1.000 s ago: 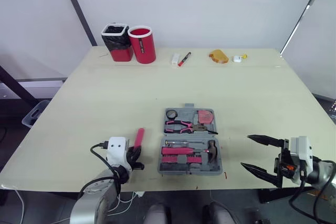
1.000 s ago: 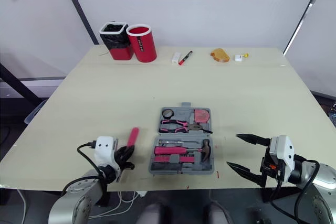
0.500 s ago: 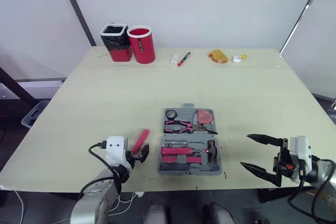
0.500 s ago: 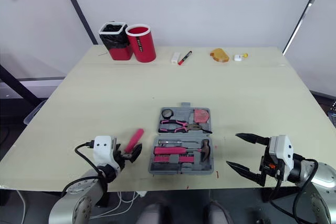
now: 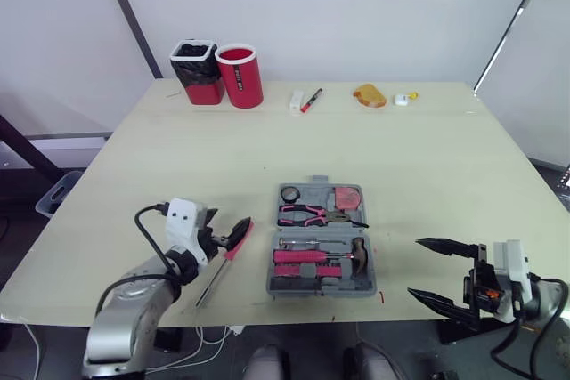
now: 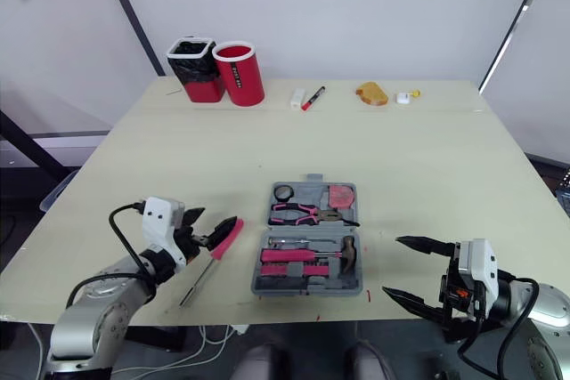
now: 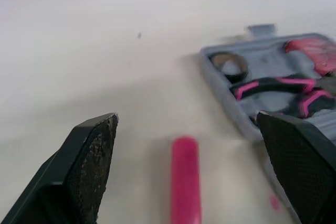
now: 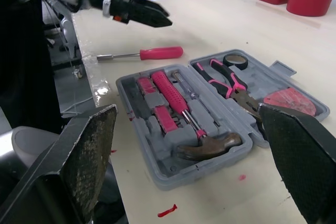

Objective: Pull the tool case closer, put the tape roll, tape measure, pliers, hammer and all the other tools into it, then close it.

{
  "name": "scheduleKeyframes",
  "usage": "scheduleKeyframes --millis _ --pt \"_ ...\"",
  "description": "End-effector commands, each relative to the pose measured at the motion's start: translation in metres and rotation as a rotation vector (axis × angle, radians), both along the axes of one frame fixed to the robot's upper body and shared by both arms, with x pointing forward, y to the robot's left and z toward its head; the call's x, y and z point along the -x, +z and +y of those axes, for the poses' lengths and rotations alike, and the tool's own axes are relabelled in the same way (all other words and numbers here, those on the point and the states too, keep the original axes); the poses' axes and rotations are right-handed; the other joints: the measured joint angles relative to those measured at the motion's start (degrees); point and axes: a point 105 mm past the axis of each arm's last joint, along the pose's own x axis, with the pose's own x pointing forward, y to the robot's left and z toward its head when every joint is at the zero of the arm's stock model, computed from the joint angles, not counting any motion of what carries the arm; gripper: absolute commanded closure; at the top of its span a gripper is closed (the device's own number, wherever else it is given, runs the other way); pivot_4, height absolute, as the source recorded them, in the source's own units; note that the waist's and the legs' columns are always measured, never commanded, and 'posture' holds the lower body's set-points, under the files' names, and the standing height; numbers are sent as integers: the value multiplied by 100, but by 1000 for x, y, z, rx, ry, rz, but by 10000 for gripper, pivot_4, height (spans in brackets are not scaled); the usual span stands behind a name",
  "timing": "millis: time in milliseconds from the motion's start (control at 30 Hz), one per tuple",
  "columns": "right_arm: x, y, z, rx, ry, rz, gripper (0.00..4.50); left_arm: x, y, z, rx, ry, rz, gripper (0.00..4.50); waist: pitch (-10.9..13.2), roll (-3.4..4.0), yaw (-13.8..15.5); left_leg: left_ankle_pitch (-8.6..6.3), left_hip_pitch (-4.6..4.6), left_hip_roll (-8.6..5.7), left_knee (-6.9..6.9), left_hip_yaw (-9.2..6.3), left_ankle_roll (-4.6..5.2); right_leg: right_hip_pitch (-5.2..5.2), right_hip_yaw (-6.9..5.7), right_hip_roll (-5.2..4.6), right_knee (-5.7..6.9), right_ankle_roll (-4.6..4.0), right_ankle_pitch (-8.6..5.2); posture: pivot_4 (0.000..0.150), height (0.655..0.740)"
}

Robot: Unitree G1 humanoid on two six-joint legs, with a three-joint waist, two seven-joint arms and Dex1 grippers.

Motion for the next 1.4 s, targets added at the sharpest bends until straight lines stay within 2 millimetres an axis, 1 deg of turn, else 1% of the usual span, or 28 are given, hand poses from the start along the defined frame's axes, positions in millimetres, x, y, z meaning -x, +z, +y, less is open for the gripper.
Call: scheduleKeyframes --millis 33,200,300,367,467,500,567,733,767,867,1000,1167,1400 --pt "0 5 2 -1 12 -38 0 0 11 -7 -98 -279 -34 459 1 3 2 0 0 0 0 2 0 0 0 -1 0 0 0 1500 7400" --pt "-1 3 4 -1 9 -43 0 0 7 -3 -364 -686 -17 459 4 7 32 0 -2 0 -1 6 0 0 0 -2 -7 0 0 1500 7400" --pt "-2 4 4 3 6 -48 0 -1 9 1 -524 -932 -6 459 4 7 49 0 -9 0 -1 8 0 0 0 -1 -13 1 1 1500 7400" --pt "-3 3 3 5 4 -50 0 -4 11 1 -607 -1043 -8 459 6 3 77 0 -10 0 1 10 0 0 1 1 -18 3 2 1500 7400" --pt "-3 4 3 7 1 -53 0 -11 13 0 -710 -1135 -26 459 7 3 130 0 -15 0 2 4 1 0 -1 6 -19 3 3 1500 7400" --pt "-3 4 3 7 -2 -56 0 -14 12 -3 -813 -1217 -51 459 7 3 136 0 -16 0 2 5 1 0 1 6 -20 8 6 1500 7400" --pt "-2 4 4 6 -6 -59 0 -17 12 -4 -937 -1323 -79 459 7 3 145 0 -19 0 2 4 1 0 2 7 -24 19 12 1500 7400" --pt "-3 4 3 0 -40 -74 0 -31 20 -10 -1135 -1482 -144 459 9 -1 148 0 -25 0 4 2 1 0 1 9 -29 22 13 1500 7400" --pt "-2 4 3 -2 -42 -74 0 -33 21 -10 -1200 -1532 -154 459 9 -2 146 0 -26 0 5 3 2 0 3 9 -30 22 13 1500 7400" --pt "-2 4 5 -3 -44 -75 0 -37 25 -12 -1315 -1639 -176 459 11 -4 143 0 -26 0 5 2 2 0 2 10 -31 22 13 1500 7400" --pt "-3 5 4 2 -46 -79 0 -36 23 -16 -1435 -1807 -206 459 11 -4 132 0 -24 0 5 4 2 0 8 11 -31 23 14 1500 7400" --pt "-3 6 4 6 -43 -80 0 -34 18 -20 -1512 -1946 -241 459 13 -8 137 0 -25 0 5 3 2 0 8 12 -31 23 14 1500 7400" --pt "-4 7 4 8 -47 -86 0 -33 9 -27 -1537 -2022 -291 459 13 -9 137 0 -26 0 5 2 2 0 8 11 -31 24 15 1500 7400"
